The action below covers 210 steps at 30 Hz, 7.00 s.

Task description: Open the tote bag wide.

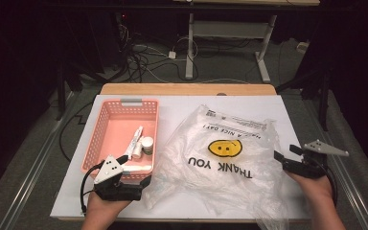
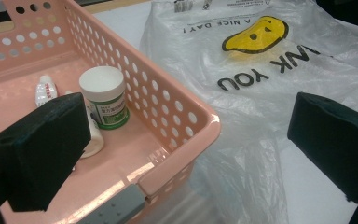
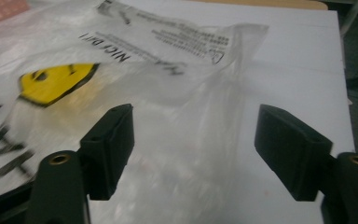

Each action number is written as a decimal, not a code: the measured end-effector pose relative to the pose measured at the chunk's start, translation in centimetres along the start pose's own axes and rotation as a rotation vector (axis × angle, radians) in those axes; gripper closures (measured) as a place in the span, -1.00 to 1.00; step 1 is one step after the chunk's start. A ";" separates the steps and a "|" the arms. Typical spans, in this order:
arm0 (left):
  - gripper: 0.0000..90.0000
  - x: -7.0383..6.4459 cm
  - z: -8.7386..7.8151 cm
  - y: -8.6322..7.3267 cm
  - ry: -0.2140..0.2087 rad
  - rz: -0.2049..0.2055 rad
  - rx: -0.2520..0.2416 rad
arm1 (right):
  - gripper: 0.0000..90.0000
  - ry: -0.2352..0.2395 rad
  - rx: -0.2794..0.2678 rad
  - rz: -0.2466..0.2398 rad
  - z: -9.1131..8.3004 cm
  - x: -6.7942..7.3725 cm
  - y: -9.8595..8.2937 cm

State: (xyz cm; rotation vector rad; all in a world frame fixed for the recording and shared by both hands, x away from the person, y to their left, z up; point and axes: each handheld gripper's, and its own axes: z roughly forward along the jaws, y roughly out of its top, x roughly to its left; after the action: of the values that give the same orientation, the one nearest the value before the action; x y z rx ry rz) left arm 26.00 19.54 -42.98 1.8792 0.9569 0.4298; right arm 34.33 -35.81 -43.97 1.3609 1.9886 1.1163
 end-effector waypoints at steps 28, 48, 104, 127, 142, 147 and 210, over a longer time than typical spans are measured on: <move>-1.00 1.0 0.2 -0.3 -0.018 -0.045 -0.004 | 0.92 0.094 0.221 -0.036 9.2 -2.1 1.8; -1.00 0.8 0.1 -0.2 -0.022 -0.034 -0.016 | 0.99 -0.039 0.106 0.108 6.9 -6.3 1.8; -1.00 0.6 -1.1 -1.1 -0.072 -0.001 -0.052 | 0.22 0.221 0.029 -0.165 -3.5 8.4 -4.3; -1.00 0.4 -1.0 -1.1 -0.084 0.008 -0.051 | 1.00 0.151 0.146 -0.316 -0.3 13.1 -4.1; -1.00 0.5 -1.0 -1.0 -0.064 0.006 -0.057 | 0.86 0.233 0.141 -0.313 3.5 18.2 -2.8; -1.00 0.5 -1.2 -0.9 -0.053 0.001 -0.051 | 0.22 0.260 0.043 -0.308 2.2 17.8 -0.7; -1.00 0.1 -0.8 -1.3 -0.061 -0.030 -0.038 | 1.00 0.338 0.022 -0.252 7.2 15.6 0.1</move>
State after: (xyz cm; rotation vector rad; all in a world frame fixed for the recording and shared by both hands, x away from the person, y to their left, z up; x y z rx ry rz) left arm 24.99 20.37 -43.77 1.8311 0.9289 0.3690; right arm 33.70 -18.87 -47.02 0.9423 2.3379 1.2693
